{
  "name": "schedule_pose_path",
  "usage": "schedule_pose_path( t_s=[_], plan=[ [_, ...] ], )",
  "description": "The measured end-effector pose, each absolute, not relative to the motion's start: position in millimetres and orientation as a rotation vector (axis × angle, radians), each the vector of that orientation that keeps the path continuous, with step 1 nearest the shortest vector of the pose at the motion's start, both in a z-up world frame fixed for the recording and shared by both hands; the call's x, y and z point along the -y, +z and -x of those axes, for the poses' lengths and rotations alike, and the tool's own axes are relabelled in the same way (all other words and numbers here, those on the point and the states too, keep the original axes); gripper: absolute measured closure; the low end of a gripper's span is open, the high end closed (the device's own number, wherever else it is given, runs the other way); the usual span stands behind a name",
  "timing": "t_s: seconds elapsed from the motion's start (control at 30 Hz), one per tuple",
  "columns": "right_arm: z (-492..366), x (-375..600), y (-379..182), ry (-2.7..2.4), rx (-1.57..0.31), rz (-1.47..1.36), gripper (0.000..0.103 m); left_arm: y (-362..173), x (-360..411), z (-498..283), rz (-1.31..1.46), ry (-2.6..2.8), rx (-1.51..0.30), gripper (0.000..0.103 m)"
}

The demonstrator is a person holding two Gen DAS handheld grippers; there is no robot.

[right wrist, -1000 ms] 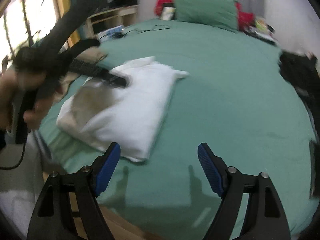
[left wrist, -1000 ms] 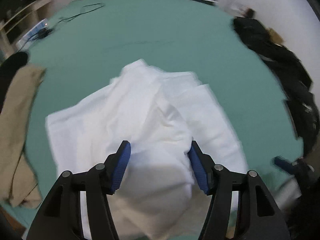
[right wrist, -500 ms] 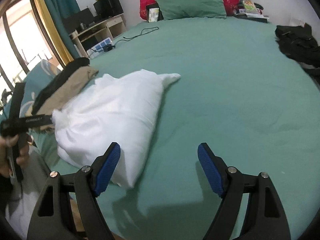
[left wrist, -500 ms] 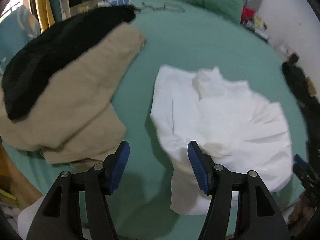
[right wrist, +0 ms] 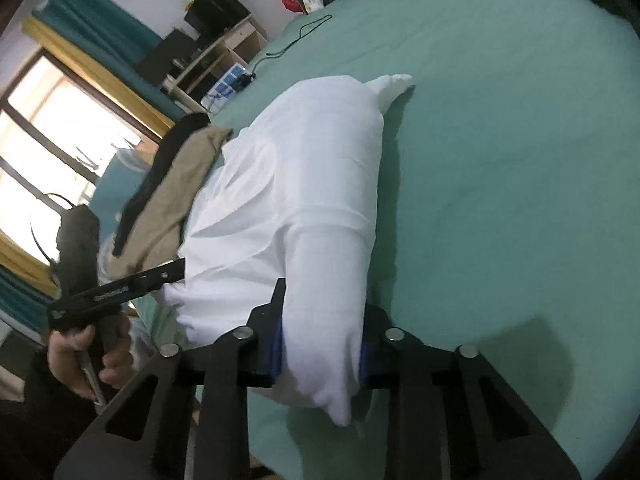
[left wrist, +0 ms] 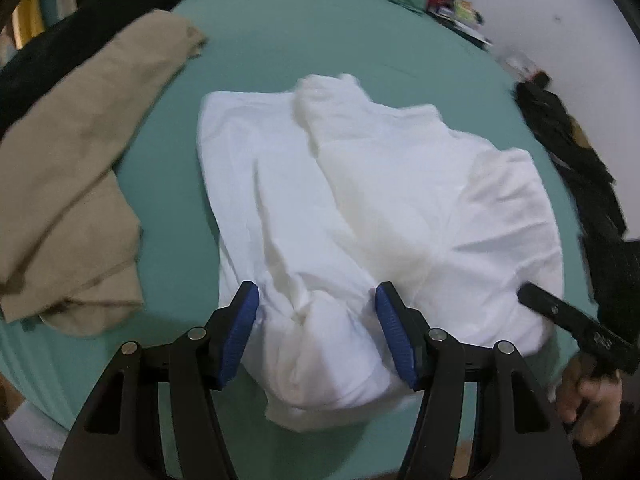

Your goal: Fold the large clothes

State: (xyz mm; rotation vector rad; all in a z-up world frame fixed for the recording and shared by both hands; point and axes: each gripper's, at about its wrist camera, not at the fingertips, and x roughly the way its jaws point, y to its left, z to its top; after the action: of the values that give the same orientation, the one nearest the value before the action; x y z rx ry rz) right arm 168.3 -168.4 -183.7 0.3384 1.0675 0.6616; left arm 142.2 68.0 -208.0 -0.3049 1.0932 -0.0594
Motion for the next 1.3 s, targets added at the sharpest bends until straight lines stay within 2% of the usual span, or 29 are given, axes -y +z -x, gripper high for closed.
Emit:
schedule_pose_path(
  t_s=[0.23,0.37,0.43,0.5,0.6,0.67,0.8,0.97,1.07,1.3],
  plan=[
    [-132.6,175.7,-170.9,0.595,-1.1,-0.265,0.077,-194.9,-96.6,-125.5,0.433,-0.063,-1.028,0.039],
    [-131.5,181.8,-178.2,0.576,-1.104,-0.296,0.075,-199.1,-115.0,-145.1,0.435,0.056,-1.03,0.039],
    [-134.2,184.0,-180.0,0.569,-1.109,-0.309,0.071,-206.1,-118.7,-158.1,0.433,0.081,-1.022,0.036],
    [-136.9,185.9,-181.3,0.571,-1.116,-0.324,0.061,-216.4,-118.4,-167.6,0.45,0.059,-1.048,0.034],
    [-141.5,187.0,-179.3,0.567,-1.123,-0.322,0.051,-221.2,-111.1,-174.9,0.522,-0.04,-1.037,0.027],
    [-140.2,190.9,-176.5,0.561,-1.121,-0.321,0.045,-223.6,-108.7,-176.9,0.61,-0.163,-1.039,0.027],
    [-142.7,198.1,-173.2,0.545,-1.112,-0.339,0.04,-231.3,-105.9,-177.5,0.734,-0.322,-1.039,0.027],
    [-147.1,201.7,-172.3,0.532,-1.119,-0.355,0.037,-237.6,-71.6,-174.6,0.71,-0.523,-1.105,0.027],
    [-147.5,202.4,-173.5,0.526,-1.124,-0.351,0.037,-235.8,-41.0,-171.0,0.522,-0.532,-1.129,0.027],
    [-148.6,201.4,-167.8,0.516,-1.117,-0.32,0.037,-221.2,-50.1,-161.5,0.439,-0.376,-1.081,0.027]
  ],
)
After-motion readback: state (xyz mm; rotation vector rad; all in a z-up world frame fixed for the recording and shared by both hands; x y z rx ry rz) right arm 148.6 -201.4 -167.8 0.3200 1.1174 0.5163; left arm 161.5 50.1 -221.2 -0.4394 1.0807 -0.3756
